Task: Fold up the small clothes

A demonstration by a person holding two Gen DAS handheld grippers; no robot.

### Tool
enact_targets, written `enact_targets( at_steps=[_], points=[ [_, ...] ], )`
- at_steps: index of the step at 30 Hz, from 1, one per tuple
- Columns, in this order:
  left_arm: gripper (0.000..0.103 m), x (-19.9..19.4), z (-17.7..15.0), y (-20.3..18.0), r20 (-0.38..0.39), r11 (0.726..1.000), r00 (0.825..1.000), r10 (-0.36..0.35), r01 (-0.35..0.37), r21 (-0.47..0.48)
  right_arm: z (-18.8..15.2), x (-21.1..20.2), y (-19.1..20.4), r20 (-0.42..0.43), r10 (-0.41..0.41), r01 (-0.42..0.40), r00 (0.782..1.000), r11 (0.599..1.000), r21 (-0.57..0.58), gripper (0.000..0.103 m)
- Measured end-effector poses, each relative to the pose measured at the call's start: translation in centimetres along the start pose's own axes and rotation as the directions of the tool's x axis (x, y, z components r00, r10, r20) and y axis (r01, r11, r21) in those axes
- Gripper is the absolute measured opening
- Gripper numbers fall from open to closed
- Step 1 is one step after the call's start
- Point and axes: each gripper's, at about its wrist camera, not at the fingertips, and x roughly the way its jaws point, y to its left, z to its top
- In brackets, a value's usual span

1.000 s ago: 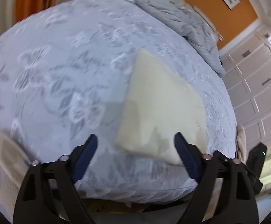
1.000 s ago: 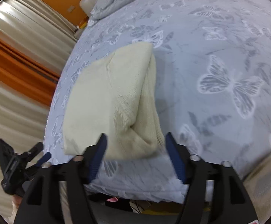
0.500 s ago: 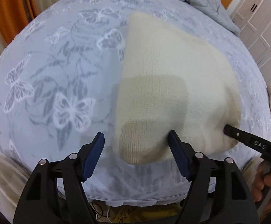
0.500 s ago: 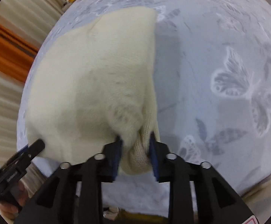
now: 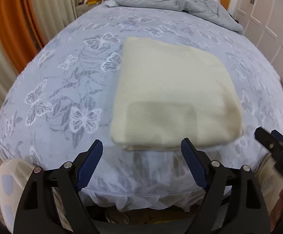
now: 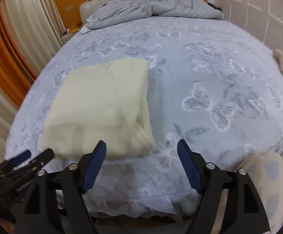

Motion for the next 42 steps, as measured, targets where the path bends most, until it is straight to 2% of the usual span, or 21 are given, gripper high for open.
enact_targets(
  at_steps=[3,7,11,18,23,42],
  points=[
    [0.080,-0.6,-1.3,-1.0,0.023,0.999,0.999,0.024,-0.025,0.024,-1.4,0.3,0.2,0.012,-0.005,0.005,1.000,1.000,-0.004,0.074],
    [0.080,-0.6,-2.9,-1.5,0.041,0.998,0.998,0.047,-0.049,0.047,-2.7,0.7,-0.2,-0.014,-0.006,0.006,1.000,1.000,-0.008,0.076],
    [0.080,0.1,-4.3,-1.1,0.033,0.997,0.997,0.070,-0.071,0.024,-3.4,0.9,-0.2,-0.018,0.003,-0.003,1.000,1.000,-0.003,0.076],
    [0.080,0.3,-4.6,-0.2,0.059,0.995,0.993,0.098,-0.097,-0.024,-4.4,0.0,1.6,0.049,-0.007,0.010,0.999,0.997,-0.074,0.076],
    [0.080,-0.1,-5.0,0.0,0.075,0.995,0.993,0.096,-0.095,-0.017,-4.9,-0.3,2.8,0.055,-0.003,0.010,0.998,0.991,-0.135,0.076],
    [0.080,-0.9,-5.2,-0.5,0.116,0.994,0.987,0.107,-0.109,0.011,-4.9,-0.6,2.3,0.051,-0.013,0.019,0.999,0.993,-0.115,0.077]
  ],
)
